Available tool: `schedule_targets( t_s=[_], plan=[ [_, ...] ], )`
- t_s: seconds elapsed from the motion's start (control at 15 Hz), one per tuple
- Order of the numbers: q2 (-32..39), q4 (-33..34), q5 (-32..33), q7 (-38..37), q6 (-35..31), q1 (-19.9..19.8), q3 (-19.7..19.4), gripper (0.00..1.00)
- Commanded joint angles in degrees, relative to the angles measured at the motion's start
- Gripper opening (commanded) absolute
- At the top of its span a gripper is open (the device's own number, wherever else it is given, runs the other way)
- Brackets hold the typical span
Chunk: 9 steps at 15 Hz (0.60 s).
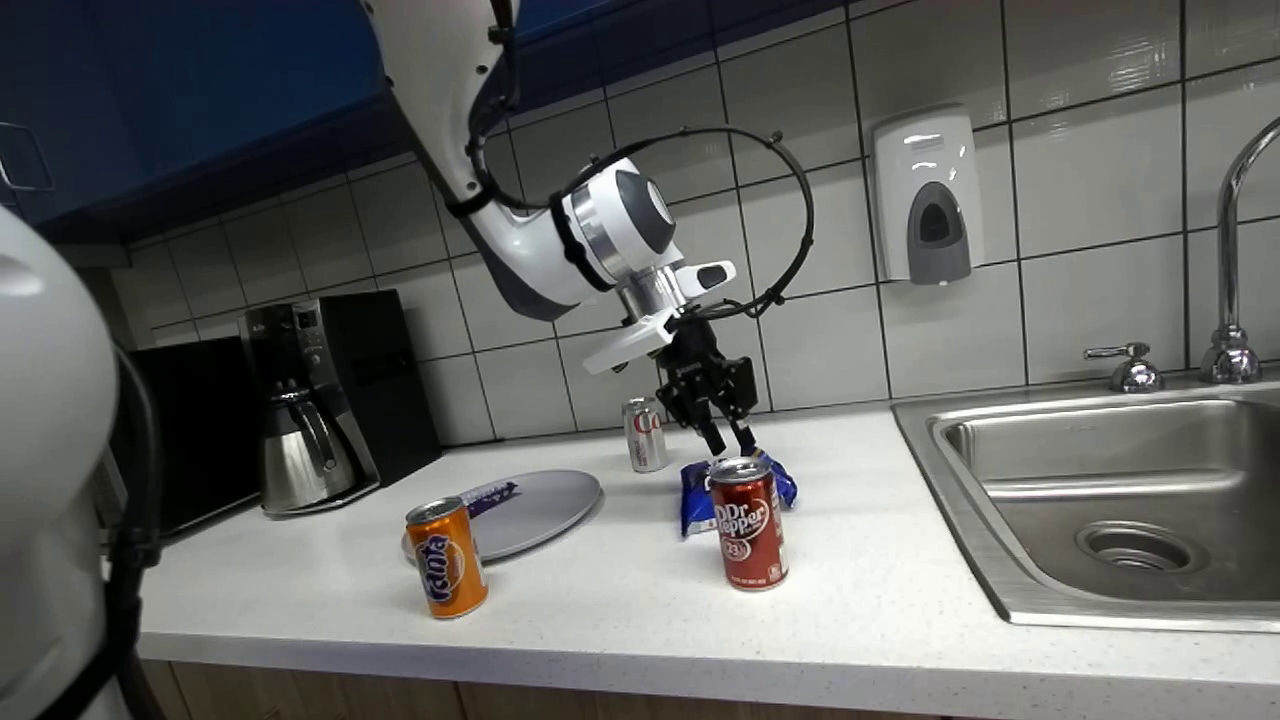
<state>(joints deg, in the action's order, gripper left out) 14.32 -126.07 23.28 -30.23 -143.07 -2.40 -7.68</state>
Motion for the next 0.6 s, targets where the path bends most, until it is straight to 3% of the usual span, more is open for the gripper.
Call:
schedule_targets(
  t_s=[0.0,0.2,0.53],
  plan=[
    [-1.64,0.09,-1.38,2.31,0.27,1.1,-0.68,0.79],
    [-3.84,-1.27,-0.99,2.45,-0.09,1.9,-0.23,1.0],
    [-6.48,-2.62,-0.32,0.7,0.1,4.3,0.85,1.0]
  ],
)
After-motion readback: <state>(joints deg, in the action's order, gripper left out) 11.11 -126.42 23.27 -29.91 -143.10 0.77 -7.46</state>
